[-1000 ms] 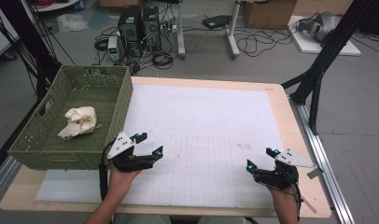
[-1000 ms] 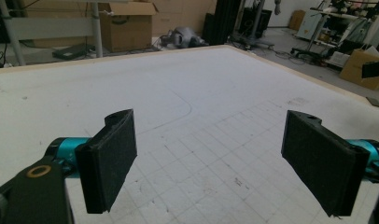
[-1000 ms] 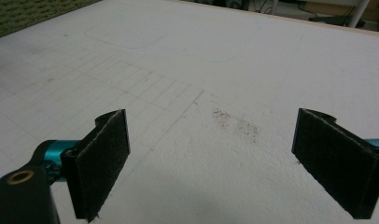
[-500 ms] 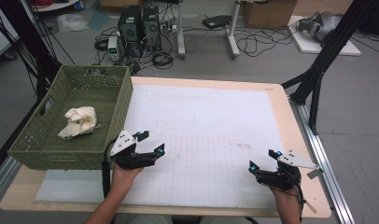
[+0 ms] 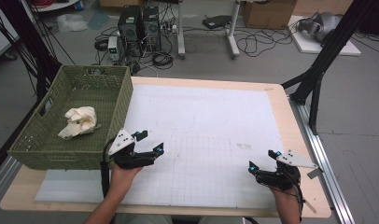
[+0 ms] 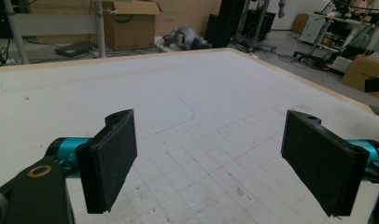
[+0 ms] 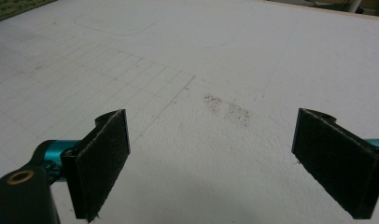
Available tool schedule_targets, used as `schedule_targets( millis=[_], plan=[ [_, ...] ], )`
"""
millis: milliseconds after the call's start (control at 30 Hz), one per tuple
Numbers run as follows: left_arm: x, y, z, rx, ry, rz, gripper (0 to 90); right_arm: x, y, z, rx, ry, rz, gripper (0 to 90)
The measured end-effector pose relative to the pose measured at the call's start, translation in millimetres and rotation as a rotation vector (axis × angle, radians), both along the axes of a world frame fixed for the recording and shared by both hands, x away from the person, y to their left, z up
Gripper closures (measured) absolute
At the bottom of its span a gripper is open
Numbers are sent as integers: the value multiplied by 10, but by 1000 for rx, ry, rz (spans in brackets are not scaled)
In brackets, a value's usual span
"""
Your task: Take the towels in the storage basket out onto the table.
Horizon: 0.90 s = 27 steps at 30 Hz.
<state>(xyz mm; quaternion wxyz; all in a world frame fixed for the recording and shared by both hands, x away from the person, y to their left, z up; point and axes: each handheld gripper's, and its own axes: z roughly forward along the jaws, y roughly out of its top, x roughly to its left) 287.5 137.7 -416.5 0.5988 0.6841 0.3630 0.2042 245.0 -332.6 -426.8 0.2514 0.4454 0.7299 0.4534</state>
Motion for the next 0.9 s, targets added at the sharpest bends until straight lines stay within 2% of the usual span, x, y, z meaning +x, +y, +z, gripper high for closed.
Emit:
schedule_targets(
  millis=[167, 233, 500, 567, 767, 900],
  plan=[
    [-34, 34, 105, -7, -2, 0, 185, 2, 23, 2, 7, 0, 6, 105],
    [-41, 67, 173, -10, -17, 5, 185, 1, 36, 2, 1, 4, 18, 105],
    [-56, 258, 399, -36, -26, 14, 185, 7, 91, 30, 9, 9, 45, 105],
    [-53, 343, 481, -49, -31, 8, 185, 9, 95, 34, 5, 8, 47, 105],
    [-33, 700, 735, -45, -78, 55, 186, 19, 112, 41, 4, 10, 54, 105],
    [25, 980, 865, -43, -49, 75, 202, 9, 120, 51, 7, 7, 52, 105]
  ],
)
